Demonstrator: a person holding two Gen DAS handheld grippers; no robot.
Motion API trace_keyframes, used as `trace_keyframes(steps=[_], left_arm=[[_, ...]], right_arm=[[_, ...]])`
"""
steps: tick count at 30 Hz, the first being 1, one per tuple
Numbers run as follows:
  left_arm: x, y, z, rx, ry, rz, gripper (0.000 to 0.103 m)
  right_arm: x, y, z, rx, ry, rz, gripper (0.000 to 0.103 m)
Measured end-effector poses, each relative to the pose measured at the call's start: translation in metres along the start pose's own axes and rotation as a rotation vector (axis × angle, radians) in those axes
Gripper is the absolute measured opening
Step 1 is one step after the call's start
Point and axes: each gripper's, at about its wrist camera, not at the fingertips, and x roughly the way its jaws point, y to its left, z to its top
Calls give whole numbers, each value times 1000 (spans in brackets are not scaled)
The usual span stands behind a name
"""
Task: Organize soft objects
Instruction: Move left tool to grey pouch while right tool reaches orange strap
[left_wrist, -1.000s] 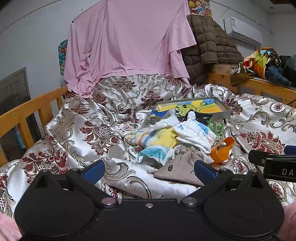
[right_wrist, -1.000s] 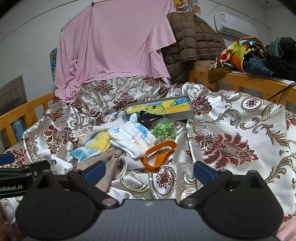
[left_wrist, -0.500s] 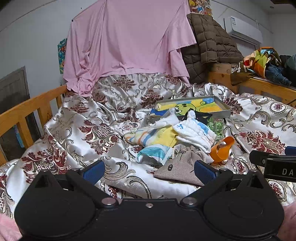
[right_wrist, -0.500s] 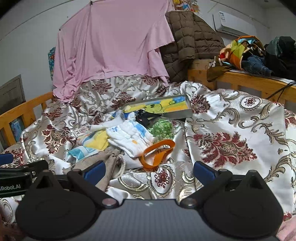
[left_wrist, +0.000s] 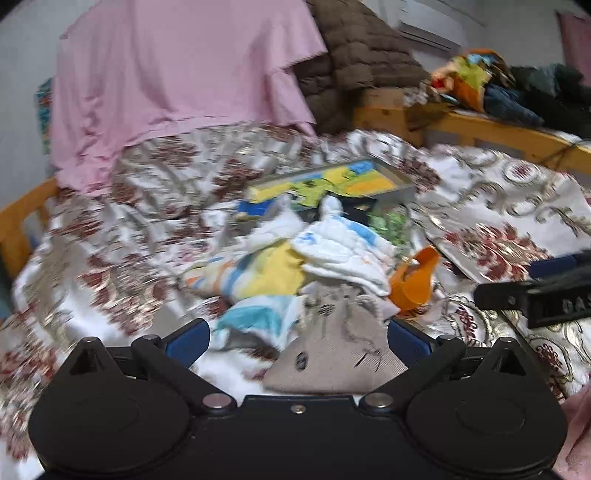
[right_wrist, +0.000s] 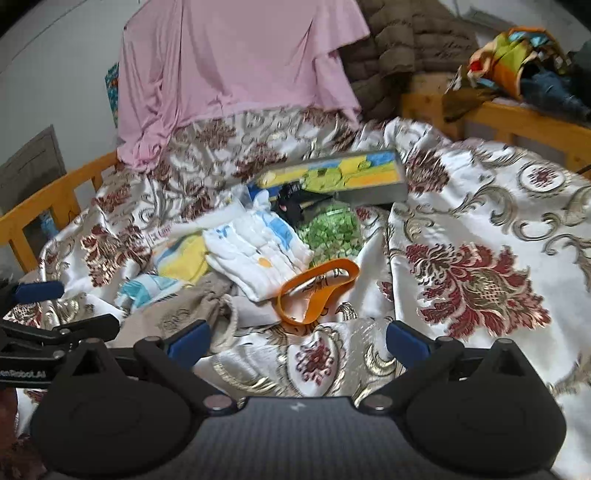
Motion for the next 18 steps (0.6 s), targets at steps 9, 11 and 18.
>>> trace_keyframes(steps=[9, 11, 18], left_arm=[[62, 4, 22, 127, 142, -179, 99], [73, 5, 26, 139, 186, -223, 97], [100, 5, 35, 181, 300, -327, 80]], right_arm=[[70, -35, 25, 143, 109, 136, 103], [82, -35, 29, 140, 116, 148, 103], [111, -33, 31, 147, 138, 171, 100]])
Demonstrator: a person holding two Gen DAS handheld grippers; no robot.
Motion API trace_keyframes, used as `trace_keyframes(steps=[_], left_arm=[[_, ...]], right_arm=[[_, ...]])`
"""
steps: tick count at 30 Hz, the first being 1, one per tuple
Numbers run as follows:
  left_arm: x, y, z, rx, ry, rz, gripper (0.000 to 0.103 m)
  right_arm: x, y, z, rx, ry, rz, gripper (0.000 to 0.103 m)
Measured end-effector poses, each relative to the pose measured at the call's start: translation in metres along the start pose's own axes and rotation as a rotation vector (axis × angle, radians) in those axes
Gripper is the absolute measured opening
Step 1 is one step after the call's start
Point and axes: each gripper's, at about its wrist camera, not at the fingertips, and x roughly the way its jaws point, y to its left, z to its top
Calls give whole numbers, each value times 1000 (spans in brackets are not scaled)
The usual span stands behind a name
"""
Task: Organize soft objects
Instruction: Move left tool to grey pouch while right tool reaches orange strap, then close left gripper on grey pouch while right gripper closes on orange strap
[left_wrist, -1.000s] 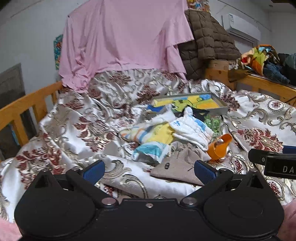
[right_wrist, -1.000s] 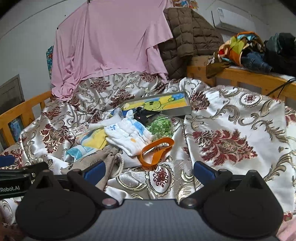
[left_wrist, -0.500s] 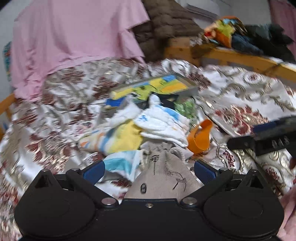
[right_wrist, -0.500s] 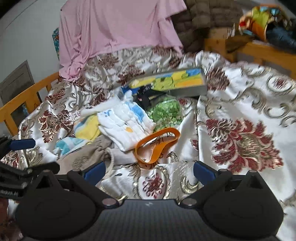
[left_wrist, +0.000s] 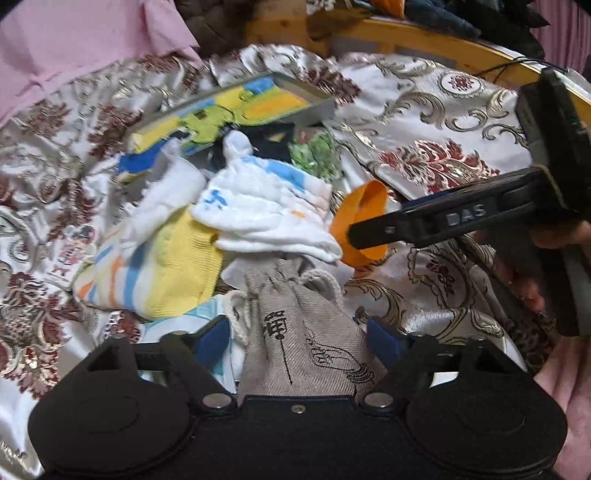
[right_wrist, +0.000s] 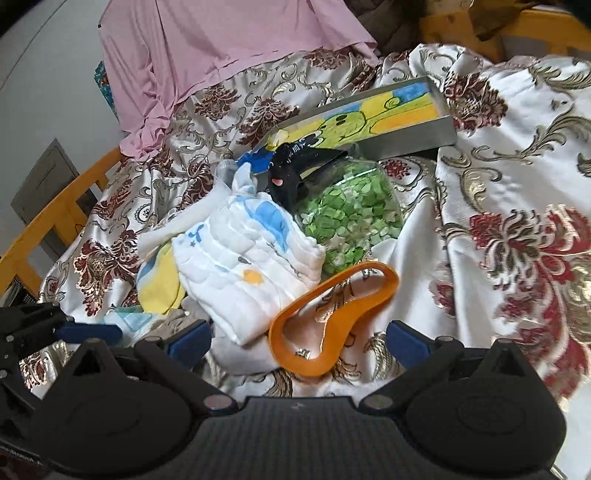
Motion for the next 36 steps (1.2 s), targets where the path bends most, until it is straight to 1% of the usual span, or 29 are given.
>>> trace_keyframes(steps=[2, 4, 7, 13, 15, 16, 18, 19, 20, 23, 28, 30, 31, 32, 36], left_arm=[[2, 4, 3, -20, 15, -36, 74], [2, 8, 4, -39, 18, -80, 70], [9, 13, 5, -78, 57, -102, 60], [12, 17, 3, -117, 94, -102, 57], [13, 18, 3, -137, 100, -104, 55], [13, 18, 2, -146, 102, -102, 53], [14, 19, 1, -157, 108, -93, 48], [13, 20, 1, -163, 111, -88, 44], [13, 20, 1, -170, 112, -85, 41], [11, 21, -1, -198, 109, -83, 39], [18, 21, -4, -234, 129, -62, 43], [19, 21, -5, -245, 130, -56, 42], [18, 20, -5, -243, 128, -54, 39], [17, 19, -5, -242, 127, -55, 33], [11, 16, -5, -262, 117, -57, 22]], right_arm=[[6, -3, 0, 13, 3, 0, 96], [10, -5, 1, 25, 1, -2, 94], [15, -9, 2, 49, -1, -4, 91], [22, -7, 2, 53, 1, -15, 88], [25, -8, 2, 61, 0, -20, 86], [26, -9, 1, 68, 0, -20, 84], [25, -10, 0, 84, -10, -20, 75], [24, -10, 0, 87, -11, -22, 67], [23, -10, -1, 90, -14, -24, 62], [21, -11, -1, 103, -19, -13, 58], [33, -6, -3, 82, 17, -23, 59], [35, -6, -5, 88, 19, -22, 58], [34, -6, -5, 94, 12, -22, 54], [32, -7, -5, 105, 2, -17, 43], [26, -10, -6, 136, -14, -2, 32]])
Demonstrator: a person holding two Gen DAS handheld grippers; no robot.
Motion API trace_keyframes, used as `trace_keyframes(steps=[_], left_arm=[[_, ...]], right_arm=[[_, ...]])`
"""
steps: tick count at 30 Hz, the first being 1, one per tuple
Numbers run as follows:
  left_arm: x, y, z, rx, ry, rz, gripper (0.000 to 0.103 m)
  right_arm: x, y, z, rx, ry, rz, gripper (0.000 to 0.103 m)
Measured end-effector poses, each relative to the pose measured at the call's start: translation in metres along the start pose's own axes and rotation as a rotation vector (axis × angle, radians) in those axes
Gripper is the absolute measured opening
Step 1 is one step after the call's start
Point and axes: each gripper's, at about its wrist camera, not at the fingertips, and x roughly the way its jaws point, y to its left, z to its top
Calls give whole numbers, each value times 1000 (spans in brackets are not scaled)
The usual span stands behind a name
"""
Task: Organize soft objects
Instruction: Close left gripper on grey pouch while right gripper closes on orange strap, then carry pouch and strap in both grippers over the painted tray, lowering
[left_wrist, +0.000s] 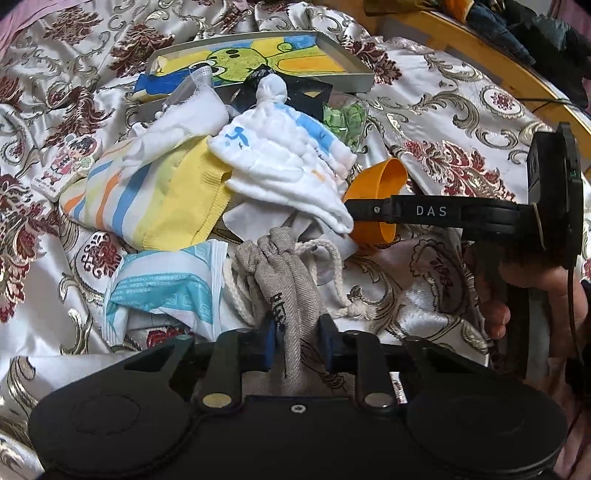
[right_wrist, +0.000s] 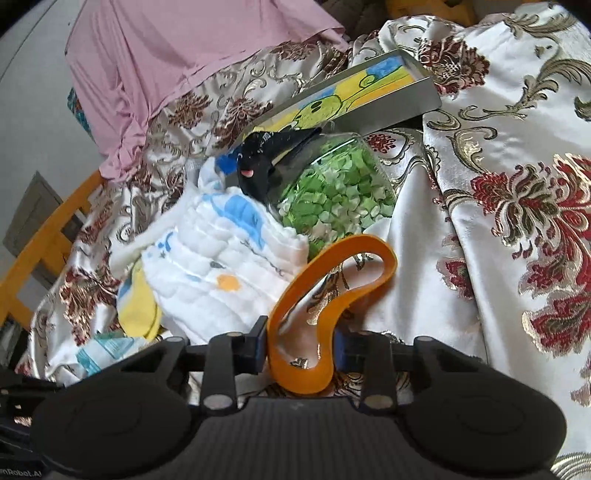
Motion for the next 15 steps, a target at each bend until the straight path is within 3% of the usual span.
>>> trace_keyframes(steps=[5, 15], left_arm=[[-14, -3, -7, -30, -48, -2, 16], [-61, -15, -4, -62, -204, -48, 16]], right_arm=[[-11, 6, -3, -32, -35, -19, 19], [-61, 35, -4, -157, -149, 16, 17]])
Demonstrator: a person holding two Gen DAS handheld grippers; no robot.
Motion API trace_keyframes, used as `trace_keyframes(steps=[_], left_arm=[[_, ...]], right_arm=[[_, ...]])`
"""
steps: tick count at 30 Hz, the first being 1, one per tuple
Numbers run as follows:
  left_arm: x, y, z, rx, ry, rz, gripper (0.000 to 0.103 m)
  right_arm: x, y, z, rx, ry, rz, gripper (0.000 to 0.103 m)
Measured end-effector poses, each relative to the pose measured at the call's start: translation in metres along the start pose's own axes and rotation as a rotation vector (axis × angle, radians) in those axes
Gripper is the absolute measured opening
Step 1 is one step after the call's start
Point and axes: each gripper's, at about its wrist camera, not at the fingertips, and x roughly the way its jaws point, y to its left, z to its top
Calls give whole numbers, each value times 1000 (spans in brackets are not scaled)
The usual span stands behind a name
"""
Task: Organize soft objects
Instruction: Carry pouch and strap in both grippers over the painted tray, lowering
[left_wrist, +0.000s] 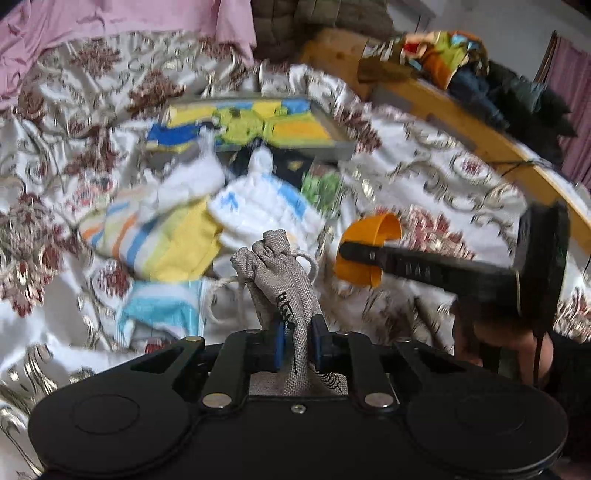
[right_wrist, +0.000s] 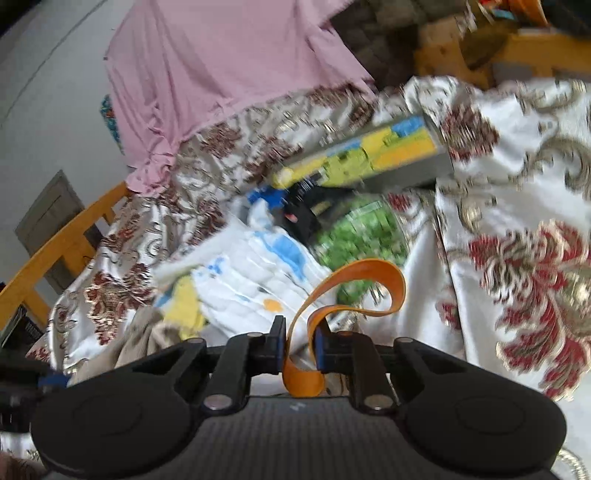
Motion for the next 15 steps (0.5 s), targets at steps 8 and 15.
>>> trace_keyframes(steps=[8, 15], left_arm=[[-8, -5, 61, 31, -130, 22, 16], [20, 11, 144, 20, -250, 57, 16]], right_arm=[[-19, 22, 43, -125, -88, 22, 17], [22, 8, 117, -164, -90, 34, 18]])
